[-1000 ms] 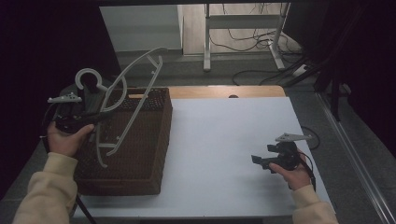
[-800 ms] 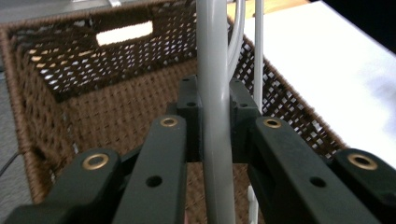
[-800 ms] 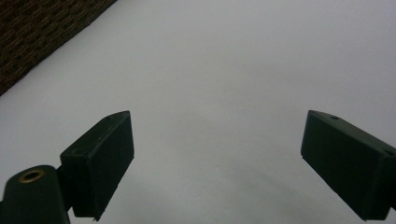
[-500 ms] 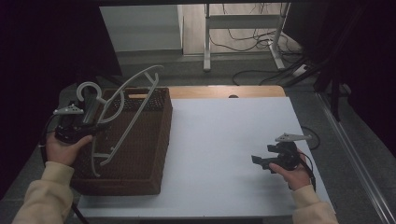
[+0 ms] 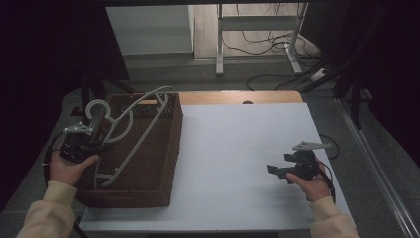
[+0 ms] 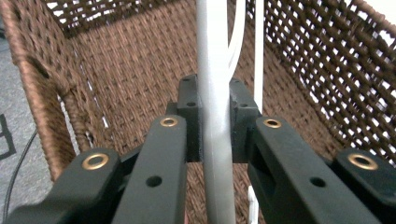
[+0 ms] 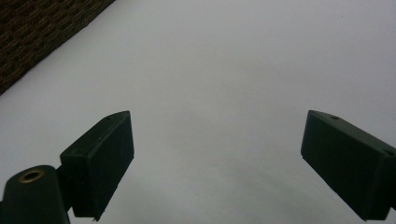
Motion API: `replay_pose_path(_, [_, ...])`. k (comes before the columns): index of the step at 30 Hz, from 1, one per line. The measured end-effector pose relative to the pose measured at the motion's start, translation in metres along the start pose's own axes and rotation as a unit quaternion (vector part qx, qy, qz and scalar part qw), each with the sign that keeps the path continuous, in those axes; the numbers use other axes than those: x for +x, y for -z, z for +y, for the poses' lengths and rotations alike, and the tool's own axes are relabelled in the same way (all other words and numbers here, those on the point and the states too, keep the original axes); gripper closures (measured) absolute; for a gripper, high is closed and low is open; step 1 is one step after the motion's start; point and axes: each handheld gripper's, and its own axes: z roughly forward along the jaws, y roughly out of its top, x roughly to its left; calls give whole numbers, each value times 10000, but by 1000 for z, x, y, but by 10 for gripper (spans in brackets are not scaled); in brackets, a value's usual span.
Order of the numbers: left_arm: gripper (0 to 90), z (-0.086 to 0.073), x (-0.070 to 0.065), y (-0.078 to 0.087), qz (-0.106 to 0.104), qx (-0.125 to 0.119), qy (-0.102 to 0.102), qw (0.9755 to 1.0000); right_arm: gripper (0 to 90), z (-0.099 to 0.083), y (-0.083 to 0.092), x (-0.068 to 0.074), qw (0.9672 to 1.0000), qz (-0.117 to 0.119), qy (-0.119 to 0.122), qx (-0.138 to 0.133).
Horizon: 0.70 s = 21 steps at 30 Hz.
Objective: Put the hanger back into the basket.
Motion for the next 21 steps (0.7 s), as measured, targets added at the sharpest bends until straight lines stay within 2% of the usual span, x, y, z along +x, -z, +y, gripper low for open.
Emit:
replay_pose_path(6, [783,-5,-2,-5,131,80,39,9999,94,0,-1,1,10000,6,24,42])
replay_pose_path(7, [760,-5,-3,-5,20,49,64,10000,94,0,-1,1,10000,-2,19,35])
replay_pose_path(8, [679,-4,-3,-6,-36,43,73,10000,94,0,-1,1,10000,5,8,22])
replay_pose_path(10, [564,-3,-7,-5,131,7,-20,9999,94,0,0,0,10000,0,5,3])
replay_pose_path(12, [455,-1,-10,-4,113,-33,-31,9999,93,0,0,0,10000,0,9,7])
replay_pose_path(18, [316,3,-20,-2,194,-209,-117,9995,94,0,-1,0,10000,16,23,42])
replay_pose_path(21, [283,5,-27,-1,83,-316,-126,9994,93,0,-1,-2,10000,18,-6,26])
